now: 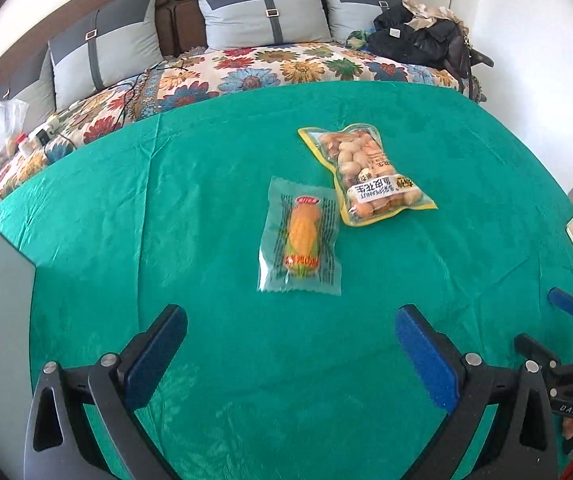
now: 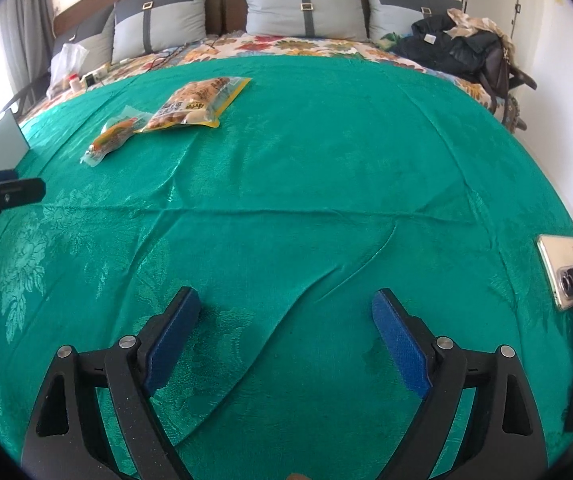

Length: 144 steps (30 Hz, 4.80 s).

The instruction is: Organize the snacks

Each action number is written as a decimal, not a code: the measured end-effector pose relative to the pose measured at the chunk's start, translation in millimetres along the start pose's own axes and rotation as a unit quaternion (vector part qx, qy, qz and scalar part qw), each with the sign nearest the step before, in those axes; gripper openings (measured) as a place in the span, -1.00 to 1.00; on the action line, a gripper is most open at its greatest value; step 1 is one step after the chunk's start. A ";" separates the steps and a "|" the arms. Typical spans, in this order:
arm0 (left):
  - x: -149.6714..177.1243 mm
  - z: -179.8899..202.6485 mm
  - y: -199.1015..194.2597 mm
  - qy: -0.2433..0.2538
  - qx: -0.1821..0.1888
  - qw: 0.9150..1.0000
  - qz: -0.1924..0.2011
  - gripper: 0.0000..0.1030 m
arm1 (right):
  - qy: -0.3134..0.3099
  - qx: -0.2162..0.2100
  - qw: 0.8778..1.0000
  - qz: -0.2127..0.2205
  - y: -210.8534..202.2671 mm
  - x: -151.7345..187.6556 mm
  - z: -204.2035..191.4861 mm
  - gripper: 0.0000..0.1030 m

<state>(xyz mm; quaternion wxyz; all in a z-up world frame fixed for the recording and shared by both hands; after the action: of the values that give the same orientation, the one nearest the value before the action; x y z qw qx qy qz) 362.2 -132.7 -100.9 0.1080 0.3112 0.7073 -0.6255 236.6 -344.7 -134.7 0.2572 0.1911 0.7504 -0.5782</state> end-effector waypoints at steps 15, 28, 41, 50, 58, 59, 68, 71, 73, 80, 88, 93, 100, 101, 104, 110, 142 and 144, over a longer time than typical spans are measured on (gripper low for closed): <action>-39.6 14.4 62.3 0.017 0.003 0.999 -0.034 -0.02 | 0.000 -0.002 1.000 0.000 1.1 -0.1 -1.1 0.79; 42.2 -26.2 -22.1 -0.051 -0.005 0.997 -0.050 -0.10 | 0.000 -0.003 1.000 -0.001 1.7 0.2 -1.8 0.80; 135.3 -44.2 -38.8 -0.092 -0.079 0.992 -0.024 0.03 | 0.000 -0.003 1.000 -0.001 1.9 0.1 -1.9 0.80; 138.8 -59.7 -27.8 -0.115 -0.095 0.989 -0.003 0.77 | 0.000 -0.003 1.000 -0.001 2.0 0.2 -2.3 0.80; 139.7 -64.4 -20.2 -0.129 -0.098 0.987 -0.008 1.00 | 0.000 -0.003 1.000 -0.001 1.8 0.2 -2.2 0.81; 139.6 -64.4 -20.1 -0.129 -0.098 0.987 -0.008 1.00 | 0.000 -0.002 1.000 -0.002 2.4 0.2 -2.5 0.81; 139.8 -64.3 -19.7 -0.129 -0.098 0.987 -0.008 1.00 | 0.000 -0.002 1.000 -0.002 2.7 0.2 -2.4 0.81; 139.8 -64.4 -19.6 -0.129 -0.098 0.987 -0.008 1.00 | 0.000 -0.002 1.000 -0.002 2.8 0.4 -2.7 0.81; 139.8 -64.4 -19.6 -0.129 -0.098 0.987 -0.008 1.00 | 0.001 -0.004 1.000 -0.002 2.9 0.5 -3.0 0.83; 139.8 -64.3 -19.5 -0.130 -0.097 0.987 -0.008 1.00 | 0.048 -0.012 0.999 0.003 -1.0 -12.2 3.4 0.80; 139.8 -64.4 -19.4 -0.130 -0.097 0.987 -0.008 1.00 | 0.071 -0.055 0.996 -0.003 64.5 -128.5 -37.6 0.80; 139.9 -64.5 -19.4 -0.130 -0.097 0.987 -0.008 1.00 | 0.048 -0.016 0.998 -0.040 123.8 -170.1 -63.6 0.80; 139.9 -64.7 -19.3 -0.130 -0.097 0.987 -0.008 1.00 | 0.018 0.012 0.996 -0.083 150.2 -164.8 -68.0 0.67; 139.9 -64.7 -19.3 -0.130 -0.097 0.987 -0.008 1.00 | 0.025 0.001 0.997 -0.077 147.2 -164.2 -67.3 0.34; 140.0 -64.8 -19.2 -0.130 -0.097 0.987 -0.008 1.00 | 0.013 0.004 0.997 -0.081 139.9 -162.7 -66.5 0.25; 140.0 -64.8 -19.2 -0.130 -0.097 0.987 -0.008 1.00 | 0.007 -0.038 0.997 -0.071 106.8 -138.4 -66.1 0.21; 140.0 -65.0 -19.1 -0.130 -0.097 0.987 -0.008 1.00 | -0.036 -0.029 0.999 -0.012 -1.4 30.9 -72.5 0.82; 140.0 -65.0 -19.1 -0.130 -0.097 0.987 -0.008 1.00 | -0.035 -0.030 0.999 -0.013 -0.3 30.4 -72.6 0.84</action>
<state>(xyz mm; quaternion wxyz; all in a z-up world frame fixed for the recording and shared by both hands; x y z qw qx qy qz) 257.0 -28.6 -148.5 0.2239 0.2101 0.7471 -0.5895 200.3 -275.0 -138.5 0.2816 0.1535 0.7603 -0.5649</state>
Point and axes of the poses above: each gripper's, at about its wrist camera, not at the fingertips, and y roughly the way its jaws point, z to its right, x to its underside, the point moved 5 cm from there along y, roughly the way its jaws point, and after that the axes turned 15 degrees about -x, right-handed, at the moved point
